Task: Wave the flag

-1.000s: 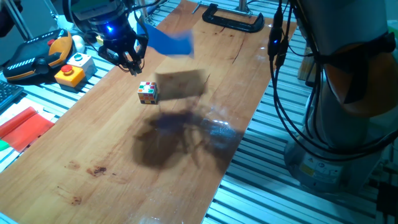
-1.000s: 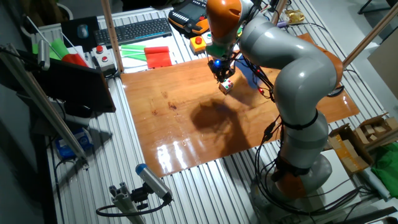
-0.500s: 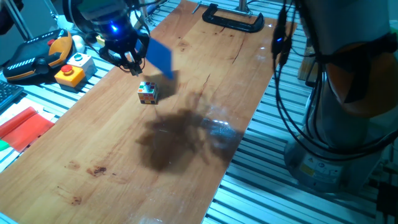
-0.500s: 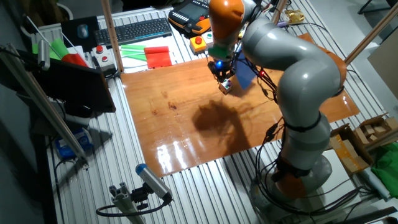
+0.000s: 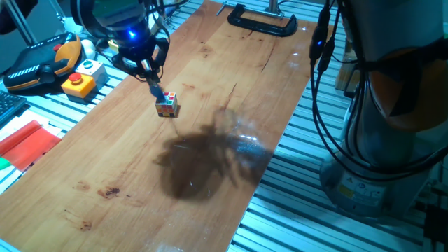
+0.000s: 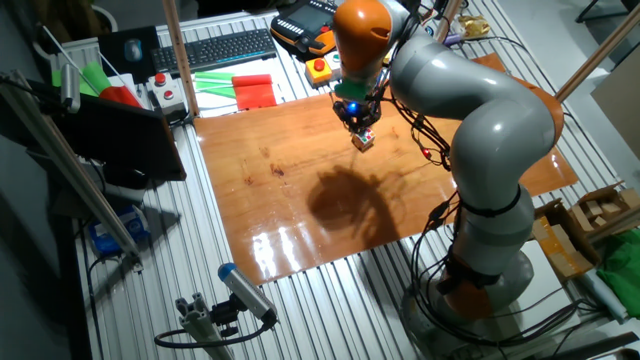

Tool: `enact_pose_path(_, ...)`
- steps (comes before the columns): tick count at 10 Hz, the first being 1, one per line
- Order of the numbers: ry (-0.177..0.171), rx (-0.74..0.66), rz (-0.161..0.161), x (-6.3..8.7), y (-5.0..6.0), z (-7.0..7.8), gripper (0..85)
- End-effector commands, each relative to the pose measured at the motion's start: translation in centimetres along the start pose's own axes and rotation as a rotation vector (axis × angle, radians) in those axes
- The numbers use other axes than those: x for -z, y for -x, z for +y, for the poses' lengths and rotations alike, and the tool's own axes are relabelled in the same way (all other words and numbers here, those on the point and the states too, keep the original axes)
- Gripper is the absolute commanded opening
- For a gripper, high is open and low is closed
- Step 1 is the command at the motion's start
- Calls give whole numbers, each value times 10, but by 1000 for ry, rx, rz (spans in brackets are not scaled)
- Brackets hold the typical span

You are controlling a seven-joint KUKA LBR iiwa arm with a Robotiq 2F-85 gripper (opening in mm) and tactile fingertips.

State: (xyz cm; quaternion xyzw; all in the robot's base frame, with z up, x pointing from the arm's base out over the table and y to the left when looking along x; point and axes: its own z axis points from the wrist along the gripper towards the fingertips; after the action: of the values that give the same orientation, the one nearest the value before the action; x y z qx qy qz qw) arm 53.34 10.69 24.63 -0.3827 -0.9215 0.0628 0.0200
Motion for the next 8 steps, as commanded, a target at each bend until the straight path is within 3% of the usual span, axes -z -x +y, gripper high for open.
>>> enact_pose_path(1,-9,-526,63,0,0,0,7)
enact_pose_path(4,-24,-868,77,0,0,0,7)
enact_pose_path(8,-21,-1191,99,0,-1,1,7)
